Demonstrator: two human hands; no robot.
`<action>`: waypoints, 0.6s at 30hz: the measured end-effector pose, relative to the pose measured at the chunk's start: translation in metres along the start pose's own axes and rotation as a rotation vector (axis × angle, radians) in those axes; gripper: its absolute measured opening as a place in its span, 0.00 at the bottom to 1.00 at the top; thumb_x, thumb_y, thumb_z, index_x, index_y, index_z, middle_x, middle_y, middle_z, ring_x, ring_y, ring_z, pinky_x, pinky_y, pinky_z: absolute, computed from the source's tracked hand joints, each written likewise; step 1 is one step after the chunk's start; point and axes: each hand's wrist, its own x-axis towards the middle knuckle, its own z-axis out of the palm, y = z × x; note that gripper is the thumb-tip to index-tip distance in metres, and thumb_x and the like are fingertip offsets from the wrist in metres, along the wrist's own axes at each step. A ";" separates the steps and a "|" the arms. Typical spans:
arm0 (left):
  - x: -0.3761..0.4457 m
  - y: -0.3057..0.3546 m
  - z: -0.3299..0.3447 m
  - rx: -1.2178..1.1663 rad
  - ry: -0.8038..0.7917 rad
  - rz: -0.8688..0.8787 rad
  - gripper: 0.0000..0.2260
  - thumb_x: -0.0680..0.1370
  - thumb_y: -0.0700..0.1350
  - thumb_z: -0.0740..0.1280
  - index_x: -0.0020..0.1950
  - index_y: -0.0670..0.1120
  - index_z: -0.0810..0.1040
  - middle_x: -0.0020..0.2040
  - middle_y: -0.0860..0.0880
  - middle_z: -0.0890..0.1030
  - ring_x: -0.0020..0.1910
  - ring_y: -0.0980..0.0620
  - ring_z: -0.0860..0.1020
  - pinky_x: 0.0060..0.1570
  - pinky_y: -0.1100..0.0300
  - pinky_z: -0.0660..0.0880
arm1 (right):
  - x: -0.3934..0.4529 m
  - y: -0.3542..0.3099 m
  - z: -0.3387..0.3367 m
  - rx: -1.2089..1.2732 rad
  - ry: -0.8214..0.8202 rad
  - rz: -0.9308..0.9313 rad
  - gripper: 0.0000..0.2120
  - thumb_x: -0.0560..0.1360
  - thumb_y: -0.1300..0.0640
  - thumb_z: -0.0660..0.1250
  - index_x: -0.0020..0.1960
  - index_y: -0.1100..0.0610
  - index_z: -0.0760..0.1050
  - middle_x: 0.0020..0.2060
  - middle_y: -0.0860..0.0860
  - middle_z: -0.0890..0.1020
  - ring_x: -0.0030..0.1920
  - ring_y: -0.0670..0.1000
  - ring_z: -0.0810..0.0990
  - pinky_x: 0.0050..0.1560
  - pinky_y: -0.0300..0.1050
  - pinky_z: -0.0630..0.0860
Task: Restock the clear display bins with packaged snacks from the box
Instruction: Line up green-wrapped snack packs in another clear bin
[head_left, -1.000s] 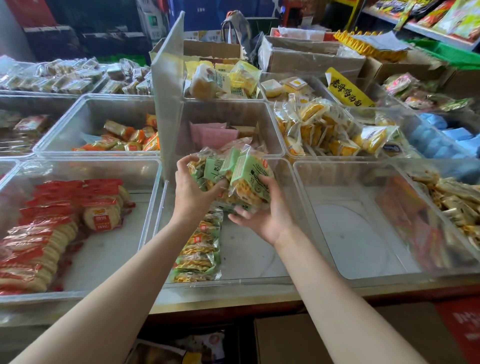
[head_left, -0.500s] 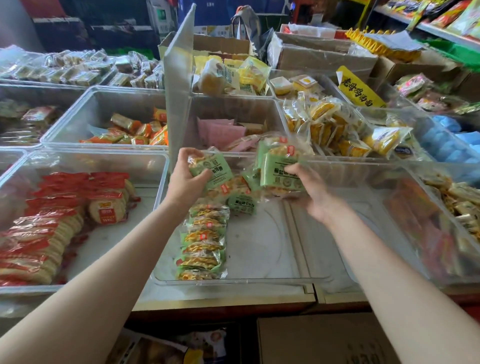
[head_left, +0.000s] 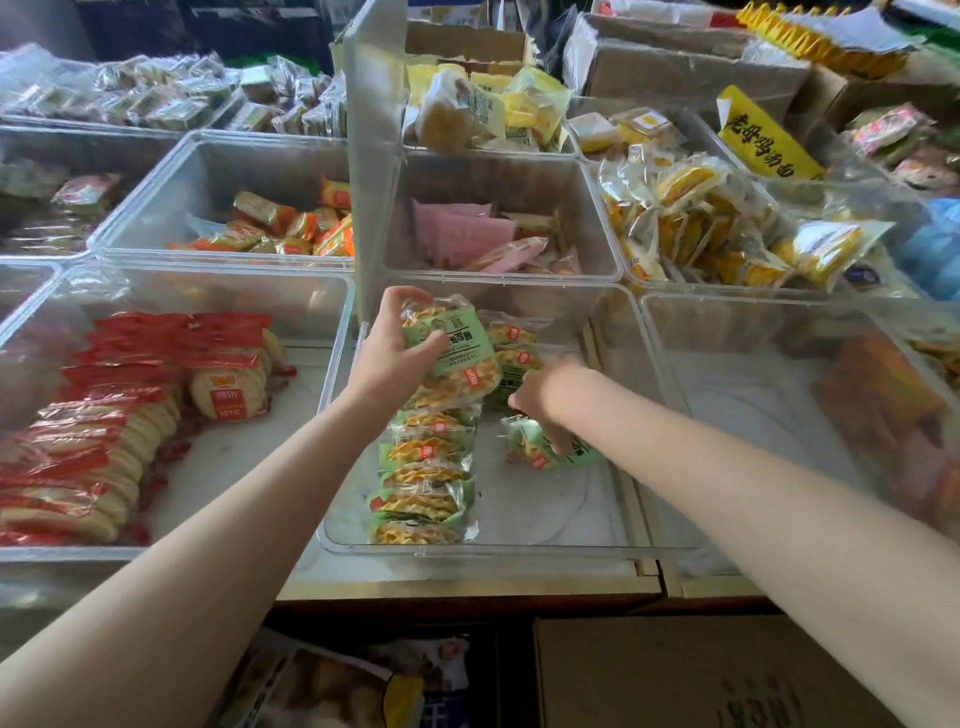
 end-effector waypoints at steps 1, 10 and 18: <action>-0.001 -0.001 0.002 -0.013 0.004 0.001 0.12 0.77 0.39 0.64 0.56 0.52 0.66 0.56 0.44 0.76 0.42 0.53 0.80 0.40 0.55 0.81 | 0.003 -0.005 0.000 -0.003 0.046 0.001 0.27 0.76 0.58 0.66 0.72 0.56 0.62 0.62 0.54 0.72 0.56 0.56 0.72 0.54 0.49 0.69; 0.003 -0.003 -0.002 -0.199 0.141 -0.042 0.10 0.78 0.40 0.63 0.57 0.50 0.67 0.59 0.42 0.74 0.40 0.56 0.78 0.31 0.67 0.77 | 0.007 0.003 0.042 0.908 0.635 -0.113 0.42 0.69 0.55 0.75 0.74 0.60 0.55 0.75 0.55 0.55 0.72 0.56 0.62 0.70 0.48 0.61; 0.001 -0.010 0.004 -0.172 0.111 -0.060 0.10 0.78 0.40 0.63 0.57 0.50 0.67 0.59 0.42 0.74 0.39 0.58 0.78 0.28 0.71 0.74 | 0.015 -0.013 0.068 0.756 0.428 0.097 0.48 0.68 0.43 0.73 0.76 0.45 0.44 0.75 0.57 0.43 0.73 0.69 0.45 0.67 0.66 0.60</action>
